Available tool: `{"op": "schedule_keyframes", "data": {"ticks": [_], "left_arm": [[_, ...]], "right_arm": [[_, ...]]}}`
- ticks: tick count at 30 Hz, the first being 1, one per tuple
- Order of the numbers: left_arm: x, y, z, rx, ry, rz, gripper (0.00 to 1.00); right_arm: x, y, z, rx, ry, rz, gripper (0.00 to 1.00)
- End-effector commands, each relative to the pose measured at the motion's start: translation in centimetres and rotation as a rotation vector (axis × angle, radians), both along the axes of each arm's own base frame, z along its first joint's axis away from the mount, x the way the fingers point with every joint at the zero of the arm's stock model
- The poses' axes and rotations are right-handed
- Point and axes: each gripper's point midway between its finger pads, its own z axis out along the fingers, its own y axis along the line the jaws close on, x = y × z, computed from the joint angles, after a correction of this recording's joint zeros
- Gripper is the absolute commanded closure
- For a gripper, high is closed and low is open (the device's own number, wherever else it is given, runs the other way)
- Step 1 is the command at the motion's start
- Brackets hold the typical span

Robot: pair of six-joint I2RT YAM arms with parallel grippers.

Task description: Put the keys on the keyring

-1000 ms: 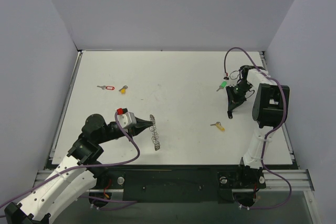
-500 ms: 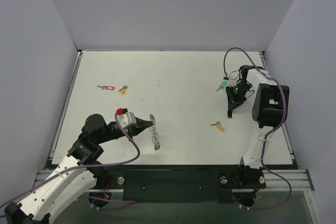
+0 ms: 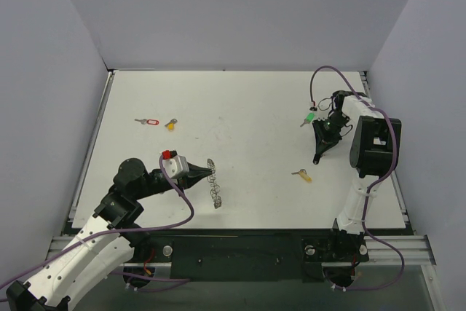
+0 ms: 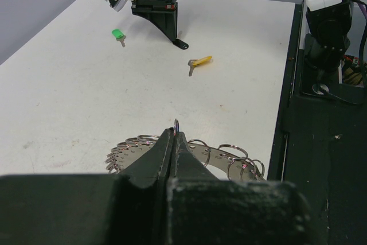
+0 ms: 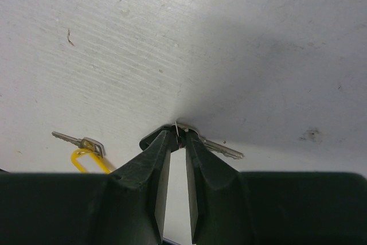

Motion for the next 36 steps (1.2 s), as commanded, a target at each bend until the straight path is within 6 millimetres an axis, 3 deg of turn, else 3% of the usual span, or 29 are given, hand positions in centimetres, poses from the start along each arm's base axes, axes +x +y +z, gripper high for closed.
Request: {"op": "schedule_keyframes", "data": {"ticks": [1, 36], "left_arm": [[-0.1, -0.11, 1.38, -0.027, -0.053, -0.015, 1.0], [-0.12, -0.14, 1.34, -0.026, -0.053, -0.018, 1.0]], "right_arm": [[-0.04, -0.28, 1.59, -0.008, -0.009, -0.014, 0.87], [0.25, -0.44, 2.11, -0.001, -0.032, -0.03, 0.92]]}}
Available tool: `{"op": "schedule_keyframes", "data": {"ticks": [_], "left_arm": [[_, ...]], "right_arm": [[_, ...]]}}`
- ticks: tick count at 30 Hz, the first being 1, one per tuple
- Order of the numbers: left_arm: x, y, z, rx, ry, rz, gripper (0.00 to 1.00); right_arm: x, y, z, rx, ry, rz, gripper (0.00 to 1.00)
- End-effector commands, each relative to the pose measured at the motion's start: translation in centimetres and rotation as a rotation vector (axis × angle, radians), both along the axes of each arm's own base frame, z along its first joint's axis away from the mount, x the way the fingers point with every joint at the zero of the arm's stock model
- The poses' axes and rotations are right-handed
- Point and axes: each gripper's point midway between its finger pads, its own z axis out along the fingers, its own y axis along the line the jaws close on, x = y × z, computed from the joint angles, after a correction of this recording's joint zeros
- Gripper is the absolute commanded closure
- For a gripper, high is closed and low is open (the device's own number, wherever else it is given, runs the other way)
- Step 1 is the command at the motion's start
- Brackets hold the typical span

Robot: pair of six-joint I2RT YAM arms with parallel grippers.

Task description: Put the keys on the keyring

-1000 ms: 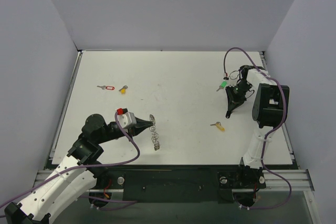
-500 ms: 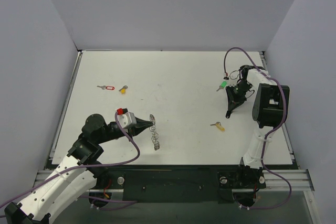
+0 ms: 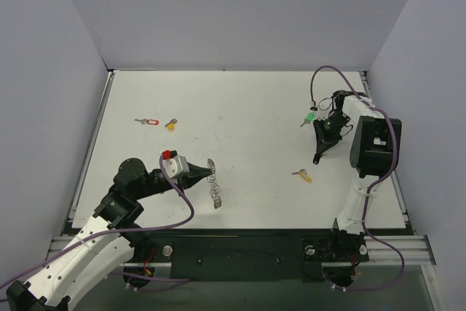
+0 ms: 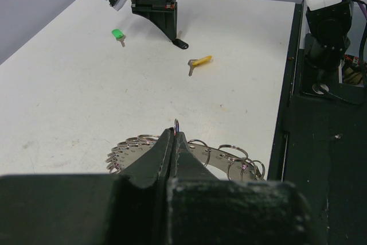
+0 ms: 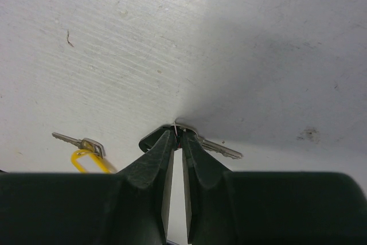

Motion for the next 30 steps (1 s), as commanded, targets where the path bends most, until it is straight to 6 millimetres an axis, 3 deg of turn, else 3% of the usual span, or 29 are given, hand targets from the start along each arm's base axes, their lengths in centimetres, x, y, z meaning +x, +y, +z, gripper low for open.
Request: {"op": "schedule_keyframes", "data": {"ticks": [1, 8, 18, 25, 27, 30], "left_arm": [[-0.1, -0.1, 1.3, -0.026, -0.051, -0.017, 1.0], [-0.2, -0.2, 1.4, -0.027, -0.053, -0.02, 1.0], [-0.2, -0.2, 1.2, -0.022, -0.055, -0.023, 1.0], [-0.4, -0.3, 1.1, -0.019, -0.06, -0.043, 1.0], [-0.5, -0.5, 1.4, -0.026, -0.064, -0.054, 1.0], [-0.6, -1.0, 2.4, -0.06, -0.068, -0.082, 1.0]], "right_arm": [[0.1, -0.1, 2.0, -0.001, -0.024, -0.017, 0.92], [0.1, -0.1, 2.0, -0.001, -0.026, -0.015, 1.0], [0.1, 0.0, 3.2, 0.009, -0.071, 0.025, 1.0], [-0.7, 1.9, 6.6, 0.107, -0.186, 0.133, 1.0], [-1.3, 2.9, 8.2, 0.145, -0.237, 0.208, 1.0], [-3.3, 5.6, 12.2, 0.246, -0.364, 0.393, 1.0]]}}
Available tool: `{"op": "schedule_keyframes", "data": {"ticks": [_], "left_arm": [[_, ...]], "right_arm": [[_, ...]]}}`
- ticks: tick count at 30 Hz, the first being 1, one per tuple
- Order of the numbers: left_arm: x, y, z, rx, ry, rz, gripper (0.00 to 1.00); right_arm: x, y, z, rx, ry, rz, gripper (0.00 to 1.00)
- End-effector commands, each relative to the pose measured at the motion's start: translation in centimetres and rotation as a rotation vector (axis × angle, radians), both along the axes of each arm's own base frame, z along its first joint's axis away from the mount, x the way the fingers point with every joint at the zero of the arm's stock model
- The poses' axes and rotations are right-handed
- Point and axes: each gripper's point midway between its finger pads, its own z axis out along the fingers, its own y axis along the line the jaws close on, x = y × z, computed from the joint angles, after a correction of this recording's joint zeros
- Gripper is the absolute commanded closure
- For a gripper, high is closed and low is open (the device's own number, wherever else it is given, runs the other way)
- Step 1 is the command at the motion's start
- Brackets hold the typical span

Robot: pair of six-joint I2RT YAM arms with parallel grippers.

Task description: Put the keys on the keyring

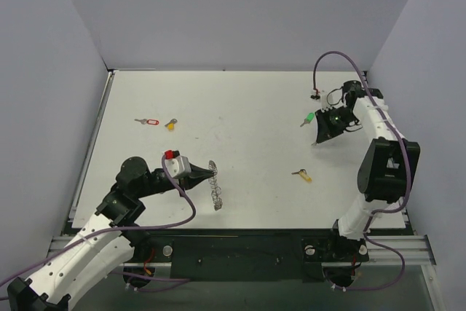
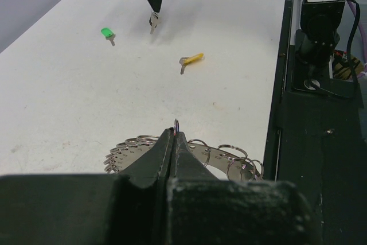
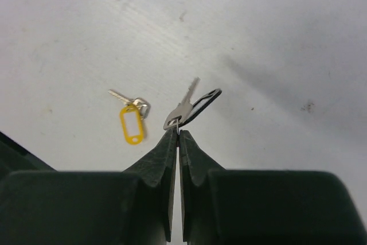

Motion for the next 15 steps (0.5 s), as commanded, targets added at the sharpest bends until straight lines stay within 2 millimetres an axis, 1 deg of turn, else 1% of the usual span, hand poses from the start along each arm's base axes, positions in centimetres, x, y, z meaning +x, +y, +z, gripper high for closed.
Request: {"op": "schedule_keyframes", "data": {"ticks": [1, 2, 3, 4, 5, 6, 7, 8, 9, 10, 11, 12, 13, 14, 15], "left_arm": [[-0.2, -0.9, 3.2, -0.077, -0.076, -0.059, 1.0], [-0.4, -1.1, 4.3, -0.098, -0.09, -0.075, 1.0], [-0.3, -1.3, 4.5, -0.1, -0.089, -0.081, 1.0], [-0.4, -1.5, 5.7, -0.116, -0.111, -0.092, 1.0], [-0.3, -1.8, 5.9, -0.119, -0.111, -0.102, 1.0], [-0.3, -1.9, 7.0, -0.137, -0.132, -0.11, 1.0], [-0.3, -2.4, 7.1, -0.141, -0.133, -0.124, 1.0], [-0.1, -2.8, 7.6, -0.147, -0.135, -0.128, 1.0], [-0.4, -3.1, 8.2, -0.161, -0.151, -0.14, 1.0], [-0.2, -3.6, 8.4, -0.163, -0.149, -0.142, 1.0], [-0.5, -4.0, 8.6, -0.165, -0.162, -0.153, 1.0], [-0.1, -4.5, 8.7, -0.16, -0.158, -0.145, 1.0], [-0.7, -5.2, 8.6, -0.15, -0.166, -0.168, 1.0], [-0.3, -5.6, 8.7, -0.146, -0.165, -0.149, 1.0], [-1.0, -6.3, 8.5, -0.141, -0.171, -0.169, 1.0]], "right_arm": [[-4.2, 5.1, 6.2, 0.162, -0.149, 0.303, 1.0], [-4.7, 5.4, 7.6, 0.151, -0.205, 0.373, 1.0], [-5.7, 6.5, 8.7, 0.155, -0.217, 0.426, 1.0], [-6.2, 6.9, 9.8, 0.147, -0.257, 0.493, 1.0], [-7.5, 7.7, 11.2, 0.17, -0.248, 0.544, 1.0], [-8.0, 8.0, 12.1, 0.174, -0.284, 0.618, 1.0], [-9.5, 8.9, 13.7, 0.218, -0.276, 0.664, 1.0], [-9.8, 9.4, 14.9, 0.233, -0.343, 0.763, 1.0], [-11.9, 10.0, 15.6, 0.298, -0.31, 0.806, 1.0], [-12.7, 10.4, 16.5, 0.316, -0.375, 0.922, 1.0], [-13.9, 11.0, 17.1, 0.361, -0.414, 1.006, 1.0], [-14.7, 11.4, 17.4, 0.383, -0.433, 1.059, 1.0], [-15.5, 11.8, 17.8, 0.415, -0.455, 1.088, 1.0], [-16.2, 12.3, 17.9, 0.424, -0.467, 1.123, 1.0], [-16.6, 12.6, 17.9, 0.43, -0.484, 1.152, 1.0]]}}
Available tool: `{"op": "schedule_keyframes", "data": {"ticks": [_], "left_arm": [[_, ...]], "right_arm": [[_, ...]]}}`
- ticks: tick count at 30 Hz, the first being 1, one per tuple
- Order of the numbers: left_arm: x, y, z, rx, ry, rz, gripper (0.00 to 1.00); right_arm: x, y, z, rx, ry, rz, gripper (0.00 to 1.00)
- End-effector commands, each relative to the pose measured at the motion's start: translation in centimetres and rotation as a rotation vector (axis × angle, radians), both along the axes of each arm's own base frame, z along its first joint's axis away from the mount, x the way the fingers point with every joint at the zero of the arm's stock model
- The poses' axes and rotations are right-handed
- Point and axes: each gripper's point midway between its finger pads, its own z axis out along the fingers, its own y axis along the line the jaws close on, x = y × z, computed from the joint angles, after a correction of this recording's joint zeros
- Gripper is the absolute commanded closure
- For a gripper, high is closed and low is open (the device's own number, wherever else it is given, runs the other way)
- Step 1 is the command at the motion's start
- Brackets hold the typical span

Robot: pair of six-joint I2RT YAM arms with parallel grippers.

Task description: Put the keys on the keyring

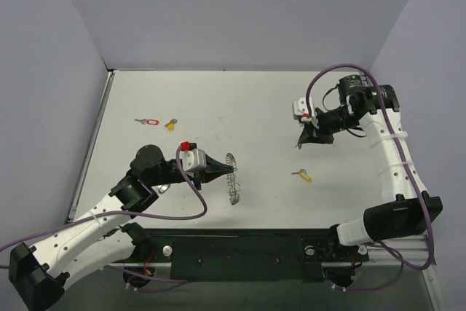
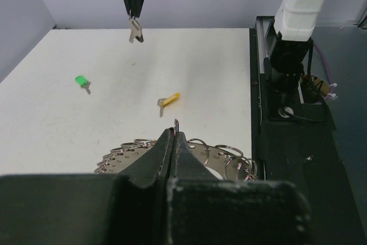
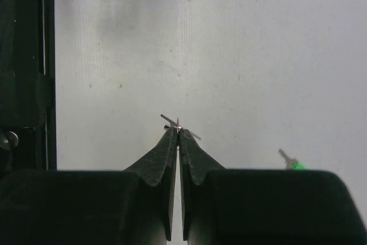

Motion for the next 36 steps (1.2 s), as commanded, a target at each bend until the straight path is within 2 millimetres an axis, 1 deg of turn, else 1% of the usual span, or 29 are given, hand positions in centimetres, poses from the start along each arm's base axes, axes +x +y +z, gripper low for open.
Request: {"op": "schedule_keyframes", "data": {"ticks": [1, 4, 5, 6, 7, 8, 11, 14, 16, 26, 33, 36], "left_arm": [[-0.2, -2.1, 4.8, -0.089, -0.135, 0.004, 1.0], [-0.8, -3.9, 4.5, -0.079, -0.143, 0.003, 1.0], [-0.8, -4.5, 4.0, -0.069, -0.14, 0.0, 1.0], [-0.9, -4.9, 4.1, -0.073, -0.154, 0.015, 1.0], [-1.2, -5.5, 3.6, -0.066, -0.153, 0.011, 1.0], [-1.0, -5.7, 3.6, -0.069, -0.167, 0.03, 1.0], [-1.1, -6.5, 2.7, -0.07, -0.187, 0.032, 1.0], [-1.1, -6.7, 3.1, -0.119, -0.239, 0.053, 1.0], [-0.8, -6.8, 3.3, -0.142, -0.238, 0.072, 1.0], [-0.4, -7.9, 3.9, -0.234, -0.159, 0.101, 1.0], [-0.4, -8.2, 4.3, -0.303, -0.066, 0.104, 1.0], [-0.6, -8.2, 4.2, -0.342, 0.006, 0.096, 1.0]], "right_arm": [[-8.7, 2.4, 1.2, 0.102, 0.093, 0.298, 1.0], [-10.2, 3.4, 1.4, 0.109, 0.09, 0.359, 1.0], [-10.8, 3.7, 1.7, 0.11, 0.082, 0.379, 1.0], [-11.1, 3.8, 1.8, 0.109, 0.094, 0.376, 1.0], [-11.4, 4.0, 2.0, 0.109, 0.095, 0.379, 1.0], [-11.6, 3.9, 2.2, 0.106, 0.099, 0.366, 1.0], [-12.2, 3.9, 2.4, 0.087, 0.121, 0.349, 1.0], [-12.9, 4.0, 2.3, 0.074, 0.134, 0.34, 1.0], [-13.2, 4.1, 2.4, 0.073, 0.132, 0.346, 1.0], [-13.7, 4.8, 2.6, 0.047, 0.137, 0.37, 1.0], [-13.1, 5.4, 2.4, 0.023, 0.129, 0.364, 1.0], [-12.6, 5.5, 2.4, 0.015, 0.124, 0.341, 1.0]]}}
